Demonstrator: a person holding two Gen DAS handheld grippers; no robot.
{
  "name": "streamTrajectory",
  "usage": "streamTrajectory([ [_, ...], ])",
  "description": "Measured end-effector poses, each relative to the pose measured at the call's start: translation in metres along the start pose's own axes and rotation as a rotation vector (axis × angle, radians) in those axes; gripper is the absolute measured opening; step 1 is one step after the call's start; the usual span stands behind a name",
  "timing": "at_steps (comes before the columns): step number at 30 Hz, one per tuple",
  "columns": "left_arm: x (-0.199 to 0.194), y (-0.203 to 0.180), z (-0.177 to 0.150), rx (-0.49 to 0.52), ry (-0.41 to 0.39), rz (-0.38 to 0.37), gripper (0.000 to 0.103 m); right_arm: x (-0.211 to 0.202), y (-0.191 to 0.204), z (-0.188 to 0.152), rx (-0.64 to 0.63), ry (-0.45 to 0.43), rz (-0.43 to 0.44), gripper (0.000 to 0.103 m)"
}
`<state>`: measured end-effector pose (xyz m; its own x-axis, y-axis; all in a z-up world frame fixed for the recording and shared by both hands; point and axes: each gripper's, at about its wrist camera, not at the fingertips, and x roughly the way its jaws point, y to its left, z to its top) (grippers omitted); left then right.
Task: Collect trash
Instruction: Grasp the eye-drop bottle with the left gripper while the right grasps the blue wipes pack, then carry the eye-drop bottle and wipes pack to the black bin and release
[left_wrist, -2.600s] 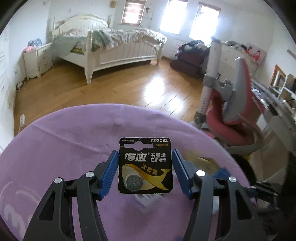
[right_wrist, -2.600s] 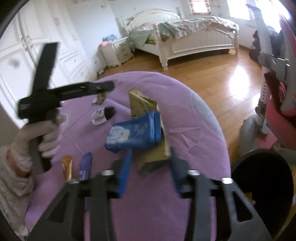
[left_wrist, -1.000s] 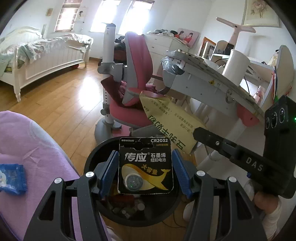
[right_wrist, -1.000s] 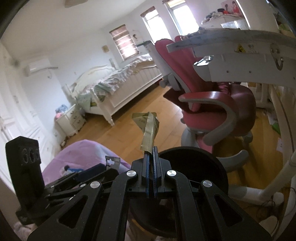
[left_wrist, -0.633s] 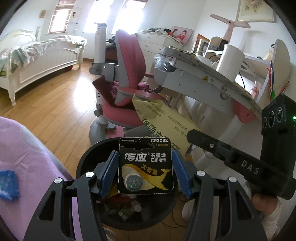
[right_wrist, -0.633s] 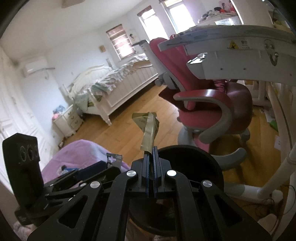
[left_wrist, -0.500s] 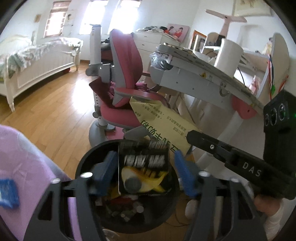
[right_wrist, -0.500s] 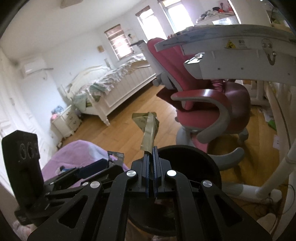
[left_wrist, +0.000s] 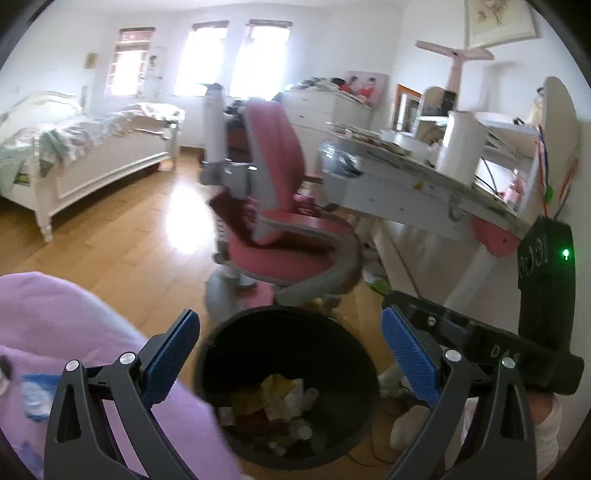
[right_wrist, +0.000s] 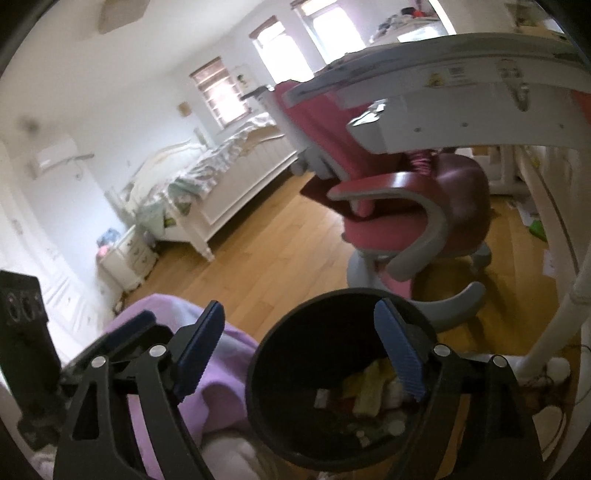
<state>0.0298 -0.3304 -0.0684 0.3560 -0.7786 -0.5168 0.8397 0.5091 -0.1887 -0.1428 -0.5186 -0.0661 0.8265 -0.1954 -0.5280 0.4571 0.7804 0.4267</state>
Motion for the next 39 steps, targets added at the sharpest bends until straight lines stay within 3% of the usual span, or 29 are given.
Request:
streamTrajectory([
  [8, -0.047, 0.083, -0.006, -0.079, 0.006, 0.216, 0.098, 0.022, 0.037, -0.006, -0.061, 0.057, 0.085, 0.086],
  [12, -0.070, 0.133, -0.015, -0.091, 0.025, 0.314, 0.098, 0.038, 0.074, -0.013, -0.143, 0.117, 0.157, 0.086],
  [16, -0.076, 0.174, -0.028, -0.045, 0.119, 0.394, 0.097, 0.059, 0.134, -0.031, -0.351, 0.222, 0.257, 0.085],
  [18, -0.074, 0.189, -0.036, 0.000, 0.169, 0.422, 0.097, 0.071, 0.171, -0.046, -0.521, 0.269, 0.285, 0.085],
  [22, -0.065, 0.210, -0.047, 0.043, 0.248, 0.436, 0.079, 0.097, 0.225, -0.072, -0.743, 0.325, 0.354, 0.085],
  [29, -0.055, 0.238, -0.057, 0.024, 0.306, 0.407, 0.073, 0.152, 0.277, -0.096, -0.932, 0.449, 0.386, 0.085],
  [33, -0.055, 0.248, -0.054, 0.000, 0.307, 0.380, 0.062, 0.183, 0.281, -0.097, -0.950, 0.499, 0.367, 0.082],
  [35, -0.049, 0.252, -0.052, -0.016, 0.330, 0.365, 0.051, 0.193, 0.283, -0.094, -0.935, 0.525, 0.370, 0.078],
  [39, -0.048, 0.252, -0.051, -0.007, 0.328, 0.359, 0.043, 0.208, 0.282, -0.091, -0.905, 0.565, 0.356, 0.060],
])
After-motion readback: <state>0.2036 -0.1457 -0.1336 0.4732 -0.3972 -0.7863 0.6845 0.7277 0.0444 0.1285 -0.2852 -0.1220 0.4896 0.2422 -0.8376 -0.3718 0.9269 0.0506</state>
